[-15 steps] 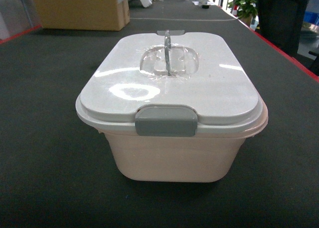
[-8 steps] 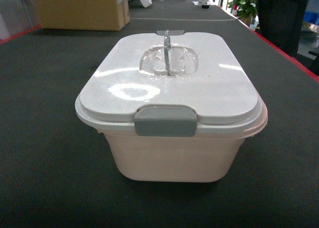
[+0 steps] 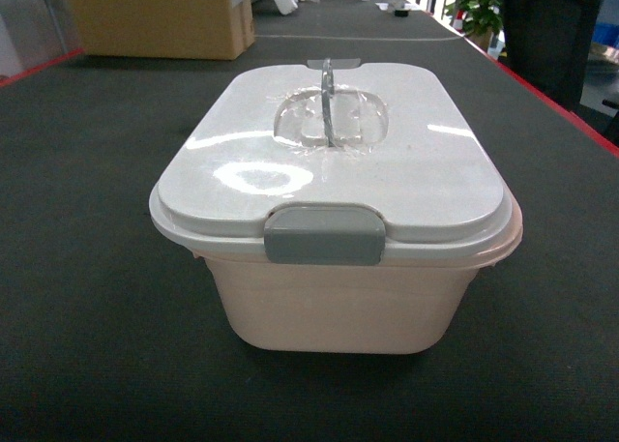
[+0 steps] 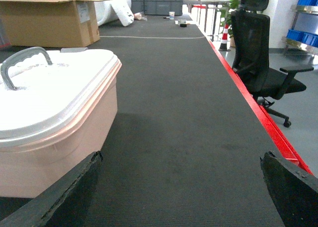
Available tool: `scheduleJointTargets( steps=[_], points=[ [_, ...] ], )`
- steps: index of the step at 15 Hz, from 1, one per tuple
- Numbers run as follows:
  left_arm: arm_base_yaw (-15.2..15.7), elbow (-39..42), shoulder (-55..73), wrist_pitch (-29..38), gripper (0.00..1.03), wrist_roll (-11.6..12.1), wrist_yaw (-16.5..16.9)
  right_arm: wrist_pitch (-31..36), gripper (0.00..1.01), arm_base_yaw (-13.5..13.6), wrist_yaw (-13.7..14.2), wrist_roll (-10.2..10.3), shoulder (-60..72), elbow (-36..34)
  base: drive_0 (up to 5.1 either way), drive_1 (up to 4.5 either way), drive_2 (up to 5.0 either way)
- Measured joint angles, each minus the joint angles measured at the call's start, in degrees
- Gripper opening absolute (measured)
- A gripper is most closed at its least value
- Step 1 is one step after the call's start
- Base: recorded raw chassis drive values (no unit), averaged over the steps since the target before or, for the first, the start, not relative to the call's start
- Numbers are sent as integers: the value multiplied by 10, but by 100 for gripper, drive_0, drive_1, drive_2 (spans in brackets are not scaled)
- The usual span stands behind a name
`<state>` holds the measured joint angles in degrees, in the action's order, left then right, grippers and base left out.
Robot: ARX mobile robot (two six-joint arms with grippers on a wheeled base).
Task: Pick capacitor and pack into box
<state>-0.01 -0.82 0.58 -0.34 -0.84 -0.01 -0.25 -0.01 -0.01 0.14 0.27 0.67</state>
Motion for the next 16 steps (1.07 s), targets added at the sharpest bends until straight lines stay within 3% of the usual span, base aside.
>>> scheduleJointTargets(
  steps=[2,4,9,16],
  points=[
    [0,0,0,1,42,0,-1,0,98,0,0,0,0,0,0,0,0],
    [0,0,0,0,51,0,0,0,98,0,0,0,0,0,0,0,0],
    [0,0,0,1,97,0,0,0,98,0,0,0,0,0,0,0,0],
    [0,0,0,1,98,0,0,0,98,0,0,0,0,0,0,0,0]
  ],
)
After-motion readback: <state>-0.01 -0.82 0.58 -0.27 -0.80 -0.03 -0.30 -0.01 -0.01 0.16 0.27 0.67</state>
